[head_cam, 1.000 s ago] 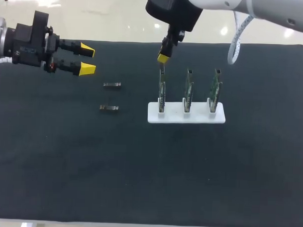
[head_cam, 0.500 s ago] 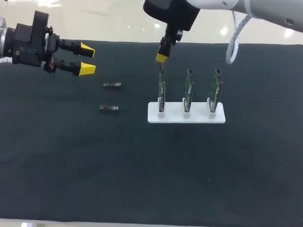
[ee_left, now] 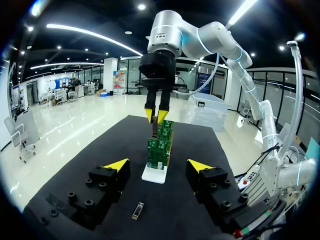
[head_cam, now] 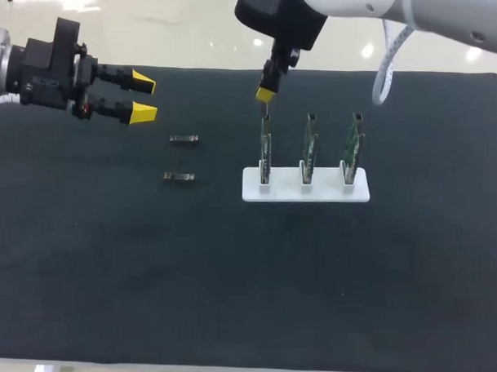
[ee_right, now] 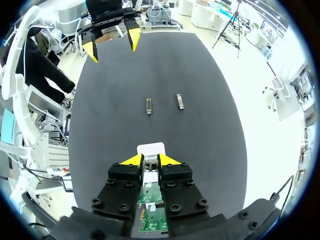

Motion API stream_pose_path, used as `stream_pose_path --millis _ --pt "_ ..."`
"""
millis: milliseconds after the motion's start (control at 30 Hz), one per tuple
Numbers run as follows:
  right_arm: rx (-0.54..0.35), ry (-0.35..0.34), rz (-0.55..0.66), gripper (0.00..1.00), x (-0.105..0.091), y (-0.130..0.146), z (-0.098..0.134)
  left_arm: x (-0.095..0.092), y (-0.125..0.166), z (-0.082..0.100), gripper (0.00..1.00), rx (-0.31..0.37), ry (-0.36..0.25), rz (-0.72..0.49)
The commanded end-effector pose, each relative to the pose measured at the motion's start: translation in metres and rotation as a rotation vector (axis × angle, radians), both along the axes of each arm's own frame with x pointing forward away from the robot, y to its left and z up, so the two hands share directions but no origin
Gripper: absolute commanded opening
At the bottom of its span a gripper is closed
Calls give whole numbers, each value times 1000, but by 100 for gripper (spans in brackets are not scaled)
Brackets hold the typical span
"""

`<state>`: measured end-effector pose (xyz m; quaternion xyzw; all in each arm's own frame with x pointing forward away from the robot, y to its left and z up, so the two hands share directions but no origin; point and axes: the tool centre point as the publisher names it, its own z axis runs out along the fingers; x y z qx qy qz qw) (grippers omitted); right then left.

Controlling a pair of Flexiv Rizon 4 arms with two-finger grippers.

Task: Pick up the optical module with the left hand, and insert it into the network port with the right hand.

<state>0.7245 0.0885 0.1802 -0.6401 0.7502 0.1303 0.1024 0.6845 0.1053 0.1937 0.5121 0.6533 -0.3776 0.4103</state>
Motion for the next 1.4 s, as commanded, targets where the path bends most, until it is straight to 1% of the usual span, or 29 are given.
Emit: stream_pose_path --millis 33,633,1100,1400 --pt "-3 -9 -3 0 -4 -1 2 1 -1 0 100 3 1 0" --pt "-10 2 -5 0 -2 -1 -3 1 -1 0 100 3 1 0" --pt "-13 -8 -2 0 1 0 0 1 -1 0 100 3 1 0" --pt "-2 6 6 0 1 2 -7 1 -1 0 100 3 1 0"
